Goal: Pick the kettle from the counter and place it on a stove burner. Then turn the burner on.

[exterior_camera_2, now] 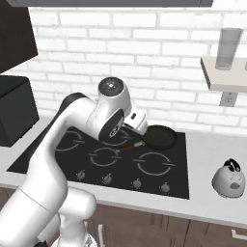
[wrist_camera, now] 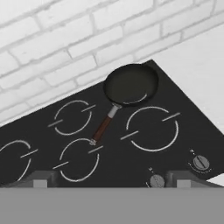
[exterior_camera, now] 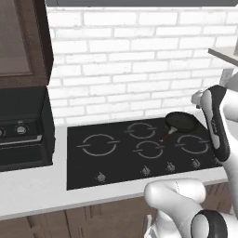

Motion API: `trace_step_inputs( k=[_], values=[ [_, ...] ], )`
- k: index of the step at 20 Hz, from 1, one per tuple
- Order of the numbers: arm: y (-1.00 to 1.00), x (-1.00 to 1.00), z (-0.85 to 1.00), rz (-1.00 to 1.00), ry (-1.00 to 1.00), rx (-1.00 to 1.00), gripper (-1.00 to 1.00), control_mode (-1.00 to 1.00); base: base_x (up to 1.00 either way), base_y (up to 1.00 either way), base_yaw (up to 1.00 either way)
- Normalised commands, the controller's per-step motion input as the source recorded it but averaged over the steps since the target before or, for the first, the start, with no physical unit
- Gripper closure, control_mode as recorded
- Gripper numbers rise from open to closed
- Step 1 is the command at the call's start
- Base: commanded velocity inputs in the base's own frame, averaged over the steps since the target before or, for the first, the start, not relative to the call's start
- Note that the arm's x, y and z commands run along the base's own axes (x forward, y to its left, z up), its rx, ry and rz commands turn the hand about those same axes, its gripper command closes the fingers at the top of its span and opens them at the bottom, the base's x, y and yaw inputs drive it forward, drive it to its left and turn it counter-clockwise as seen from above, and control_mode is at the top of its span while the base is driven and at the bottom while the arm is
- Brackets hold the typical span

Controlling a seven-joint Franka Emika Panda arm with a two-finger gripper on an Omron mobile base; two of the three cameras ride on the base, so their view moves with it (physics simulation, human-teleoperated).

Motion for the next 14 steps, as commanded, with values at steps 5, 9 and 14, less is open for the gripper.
trace_step_inputs(
  k=[5,9,14],
  values=[
    [-1.0,-0.03,-0.06,-0.22,0.02,0.0,-1.0,-1.0,0.0,0.0,0.0],
    [-1.0,0.0,-0.13,-0.15,0.11,0.0,-1.0,-1.0,0.0,0.0,0.0],
    [-1.0,0.04,-0.14,-0.12,0.15,0.0,-1.0,-1.0,0.0,0.0,0.0]
  ],
)
